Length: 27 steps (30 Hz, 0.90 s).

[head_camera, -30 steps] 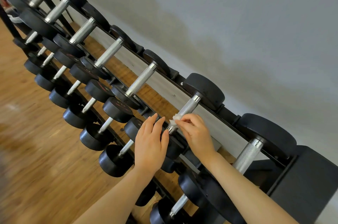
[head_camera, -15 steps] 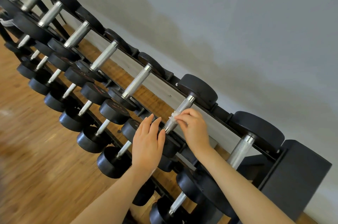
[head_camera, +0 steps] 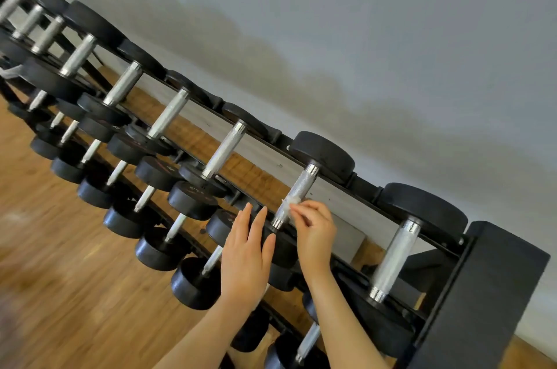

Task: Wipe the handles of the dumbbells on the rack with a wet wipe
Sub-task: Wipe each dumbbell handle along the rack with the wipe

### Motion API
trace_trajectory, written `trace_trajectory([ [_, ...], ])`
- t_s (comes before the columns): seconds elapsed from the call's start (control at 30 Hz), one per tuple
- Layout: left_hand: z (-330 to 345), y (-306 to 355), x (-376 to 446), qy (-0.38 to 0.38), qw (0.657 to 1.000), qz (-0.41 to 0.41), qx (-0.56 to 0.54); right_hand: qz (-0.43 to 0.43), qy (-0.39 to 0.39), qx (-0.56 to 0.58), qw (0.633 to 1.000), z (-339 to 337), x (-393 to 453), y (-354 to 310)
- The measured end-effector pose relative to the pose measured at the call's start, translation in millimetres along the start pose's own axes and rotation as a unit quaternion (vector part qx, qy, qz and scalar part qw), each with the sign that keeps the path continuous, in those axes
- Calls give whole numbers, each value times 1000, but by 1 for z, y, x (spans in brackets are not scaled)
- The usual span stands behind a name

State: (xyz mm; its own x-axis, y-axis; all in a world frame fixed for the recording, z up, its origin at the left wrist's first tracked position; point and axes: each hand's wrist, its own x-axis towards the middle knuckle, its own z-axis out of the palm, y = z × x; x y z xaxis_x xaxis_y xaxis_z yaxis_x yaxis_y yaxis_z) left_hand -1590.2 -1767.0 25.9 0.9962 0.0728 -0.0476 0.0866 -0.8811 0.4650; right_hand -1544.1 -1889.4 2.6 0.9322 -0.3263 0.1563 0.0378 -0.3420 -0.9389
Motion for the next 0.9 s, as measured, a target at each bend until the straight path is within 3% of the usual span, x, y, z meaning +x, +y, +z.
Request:
trace_trajectory([
  [0.17, 1, -1, -1, 9, 1000, 6, -5, -28, 42, -7, 999, 6, -6, 4],
  [0.37, 6, -1, -1, 23, 1000, 4, -11, -52, 28, -27, 998, 2, -1, 7],
  [0.53, 11, -5, -1, 30, 999, 10, -30, -13, 75, -4, 997, 10, -4, 5],
  [0.73, 15, -9, -1, 35, 999, 15, -27, 2, 32, 2, 999, 4, -3, 9],
  [0.9, 15, -10, -1, 34, 999, 18, -36, 28, 81, 27, 996, 11, -3, 3],
])
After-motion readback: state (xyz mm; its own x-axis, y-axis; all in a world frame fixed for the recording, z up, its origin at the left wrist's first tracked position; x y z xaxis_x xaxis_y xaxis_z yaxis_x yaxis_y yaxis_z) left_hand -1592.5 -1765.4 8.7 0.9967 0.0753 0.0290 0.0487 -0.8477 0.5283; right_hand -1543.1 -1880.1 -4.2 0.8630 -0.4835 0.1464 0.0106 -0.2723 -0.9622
